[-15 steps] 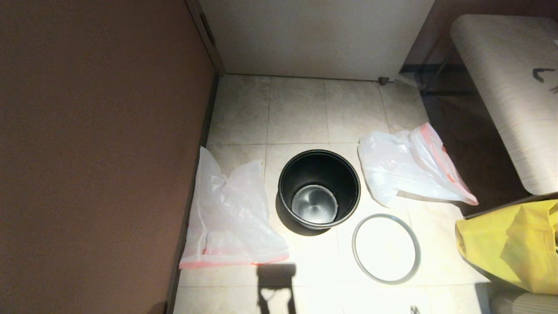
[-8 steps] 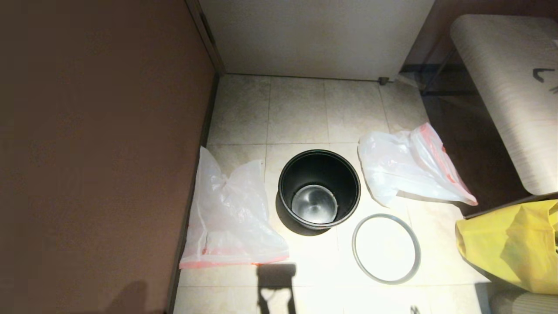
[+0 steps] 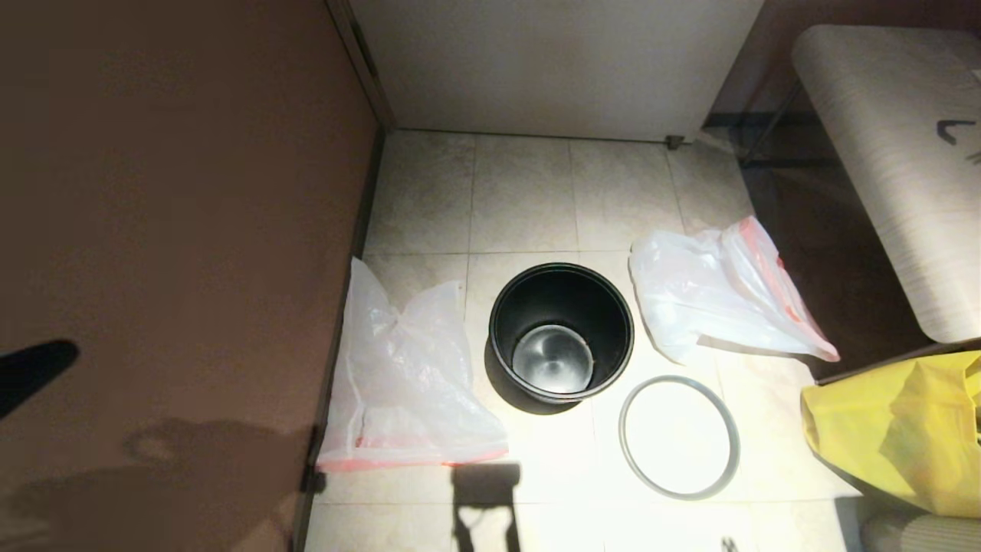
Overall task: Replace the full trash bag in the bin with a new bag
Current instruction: Pick up a new trash bag
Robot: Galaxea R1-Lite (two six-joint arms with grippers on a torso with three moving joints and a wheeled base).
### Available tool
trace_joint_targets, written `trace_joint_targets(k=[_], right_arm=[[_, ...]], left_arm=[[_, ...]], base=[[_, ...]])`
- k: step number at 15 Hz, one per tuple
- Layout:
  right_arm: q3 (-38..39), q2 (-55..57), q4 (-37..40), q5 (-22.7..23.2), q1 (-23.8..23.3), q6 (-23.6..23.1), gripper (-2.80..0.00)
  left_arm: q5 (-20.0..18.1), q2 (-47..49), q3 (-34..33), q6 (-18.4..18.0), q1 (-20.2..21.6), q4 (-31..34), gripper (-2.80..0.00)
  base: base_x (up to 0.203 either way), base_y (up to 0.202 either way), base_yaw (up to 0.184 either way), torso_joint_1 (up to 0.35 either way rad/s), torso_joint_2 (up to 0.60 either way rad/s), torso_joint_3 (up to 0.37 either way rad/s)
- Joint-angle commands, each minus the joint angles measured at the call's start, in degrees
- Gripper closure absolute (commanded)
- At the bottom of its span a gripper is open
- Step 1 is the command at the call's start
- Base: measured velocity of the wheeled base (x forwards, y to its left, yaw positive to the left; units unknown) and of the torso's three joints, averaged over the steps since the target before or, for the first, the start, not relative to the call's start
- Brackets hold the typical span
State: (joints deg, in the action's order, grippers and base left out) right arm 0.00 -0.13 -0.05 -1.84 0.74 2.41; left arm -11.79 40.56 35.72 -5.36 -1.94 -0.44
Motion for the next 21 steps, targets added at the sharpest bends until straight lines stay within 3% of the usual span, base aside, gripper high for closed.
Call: trace_joint_targets(k=[1, 2, 5, 8, 13, 16, 21], right_arm=[[0.09, 0.13, -0.03, 0.00, 0.04, 0.04, 0.00], [0.09, 0.13, 0.00, 0.00, 0.01, -0.01, 0.00], [0.09, 0.13, -0.03, 0.00, 0.01, -0.01, 0.00], [0.03, 0.13, -0.03, 0.00, 0.05, -0.02, 0.00], [0.09, 0.13, -0.03, 0.00, 0.05, 0.05, 0.00], [0.09, 0.13, -0.03, 0.00, -0.02, 0.01, 0.00], [0.08, 0.13, -0.03, 0.00, 0.05, -0.01, 0.00]], left_arm=[[1.90, 9.55, -0.07, -1.14, -7.00, -0.16, 0.00], [4.55, 11.61, -0.22, -1.04, -11.27, -0.25, 0.00], [16.10, 21.94, -0.45, 3.87, -23.96, -4.39, 0.00], [23.11, 33.35, -0.37, 6.06, -28.80, -11.29, 0.00], [28.39, 53.27, 5.91, 7.27, -28.00, -18.89, 0.00], [30.90, 66.03, 13.58, 11.06, -23.34, -19.50, 0.00], [38.77, 82.70, 24.52, 16.47, -16.19, -18.69, 0.00]], base=[[0.000, 0.000, 0.000, 0.000, 0.00, 0.000], [0.000, 0.000, 0.000, 0.000, 0.00, 0.000], [0.000, 0.000, 0.000, 0.000, 0.00, 0.000], [0.000, 0.000, 0.000, 0.000, 0.00, 0.000], [0.000, 0.000, 0.000, 0.000, 0.00, 0.000], [0.000, 0.000, 0.000, 0.000, 0.00, 0.000], [0.000, 0.000, 0.000, 0.000, 0.00, 0.000]])
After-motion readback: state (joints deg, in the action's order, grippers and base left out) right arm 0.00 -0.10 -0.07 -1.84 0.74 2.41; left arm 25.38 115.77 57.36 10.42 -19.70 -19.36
